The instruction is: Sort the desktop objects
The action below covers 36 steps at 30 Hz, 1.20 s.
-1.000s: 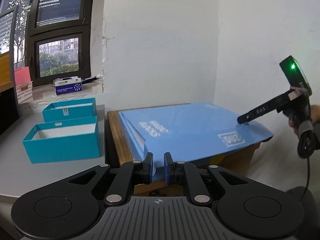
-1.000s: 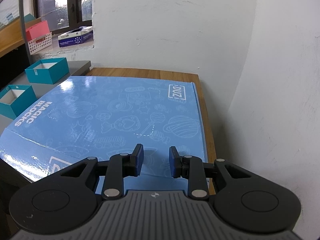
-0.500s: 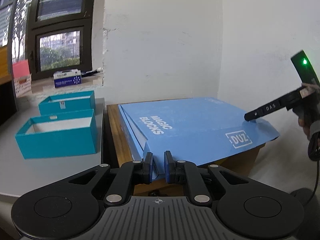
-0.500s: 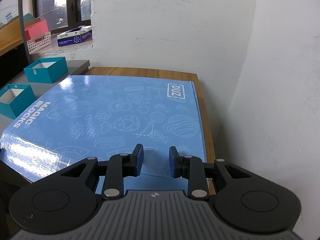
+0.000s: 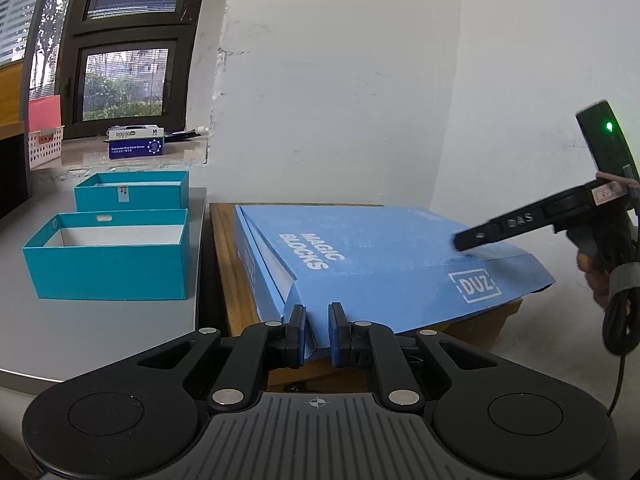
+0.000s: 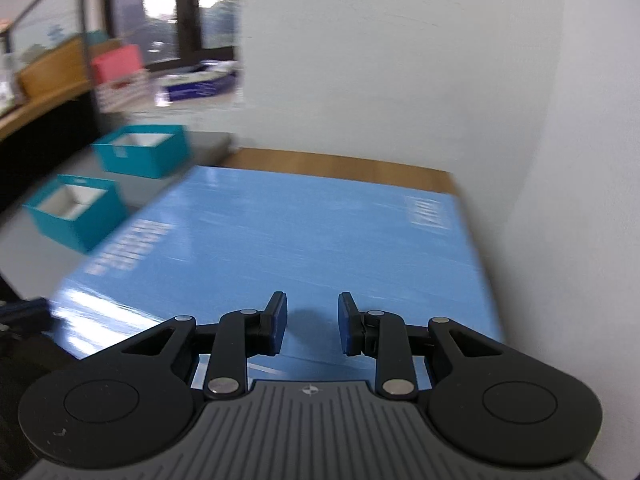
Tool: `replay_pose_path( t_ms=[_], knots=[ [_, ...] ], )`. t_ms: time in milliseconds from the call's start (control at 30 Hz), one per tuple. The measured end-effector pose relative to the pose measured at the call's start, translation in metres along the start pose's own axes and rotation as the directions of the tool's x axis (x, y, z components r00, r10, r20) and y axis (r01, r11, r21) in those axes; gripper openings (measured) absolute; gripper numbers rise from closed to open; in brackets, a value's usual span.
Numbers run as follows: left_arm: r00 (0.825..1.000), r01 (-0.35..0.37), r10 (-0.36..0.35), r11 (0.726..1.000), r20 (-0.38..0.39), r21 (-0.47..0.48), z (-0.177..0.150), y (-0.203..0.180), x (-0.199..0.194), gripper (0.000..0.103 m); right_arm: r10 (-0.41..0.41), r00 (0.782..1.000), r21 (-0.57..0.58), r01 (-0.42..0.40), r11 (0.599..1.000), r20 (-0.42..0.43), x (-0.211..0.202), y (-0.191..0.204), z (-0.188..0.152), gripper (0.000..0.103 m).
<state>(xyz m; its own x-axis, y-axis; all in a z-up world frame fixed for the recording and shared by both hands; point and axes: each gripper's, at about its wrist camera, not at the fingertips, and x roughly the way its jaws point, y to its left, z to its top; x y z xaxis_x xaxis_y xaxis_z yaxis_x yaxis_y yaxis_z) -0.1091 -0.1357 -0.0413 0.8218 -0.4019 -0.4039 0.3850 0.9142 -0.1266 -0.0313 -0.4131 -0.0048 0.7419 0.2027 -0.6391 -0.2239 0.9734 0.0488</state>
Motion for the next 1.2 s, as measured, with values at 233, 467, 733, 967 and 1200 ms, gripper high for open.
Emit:
replay_pose_path(
  t_ms=[233, 467, 733, 967, 1200],
  knots=[
    [1.000, 0.010, -0.010, 1.000, 0.010, -0.003, -0.001, 0.003, -0.001, 0.015, 0.155, 0.988, -0.100, -0.155, 0.983, -0.001, 0.015, 0.070, 0.013, 0.032],
    [1.000, 0.018, -0.018, 1.000, 0.014, 0.006, -0.010, 0.002, -0.002, 0.014, 0.164, 0.986, -0.195, -0.164, 0.967, -0.015, 0.018, 0.108, 0.015, 0.032],
    [1.000, 0.009, -0.009, 1.000, -0.017, 0.012, -0.022, 0.005, 0.009, 0.015, 0.151, 0.988, -0.235, -0.155, 0.960, -0.036, 0.025, 0.120, -0.003, 0.036],
    [0.999, 0.001, 0.000, 1.000, -0.044, 0.017, -0.033, 0.007, 0.018, 0.015, 0.143, 0.989, -0.238, -0.146, 0.960, -0.030, 0.024, 0.119, -0.005, 0.036],
    [0.998, -0.024, 0.025, 0.999, -0.051, 0.022, -0.038, 0.006, 0.027, 0.016, 0.142, 0.990, -0.242, -0.143, 0.960, -0.020, 0.028, 0.121, -0.007, 0.038]
  ],
)
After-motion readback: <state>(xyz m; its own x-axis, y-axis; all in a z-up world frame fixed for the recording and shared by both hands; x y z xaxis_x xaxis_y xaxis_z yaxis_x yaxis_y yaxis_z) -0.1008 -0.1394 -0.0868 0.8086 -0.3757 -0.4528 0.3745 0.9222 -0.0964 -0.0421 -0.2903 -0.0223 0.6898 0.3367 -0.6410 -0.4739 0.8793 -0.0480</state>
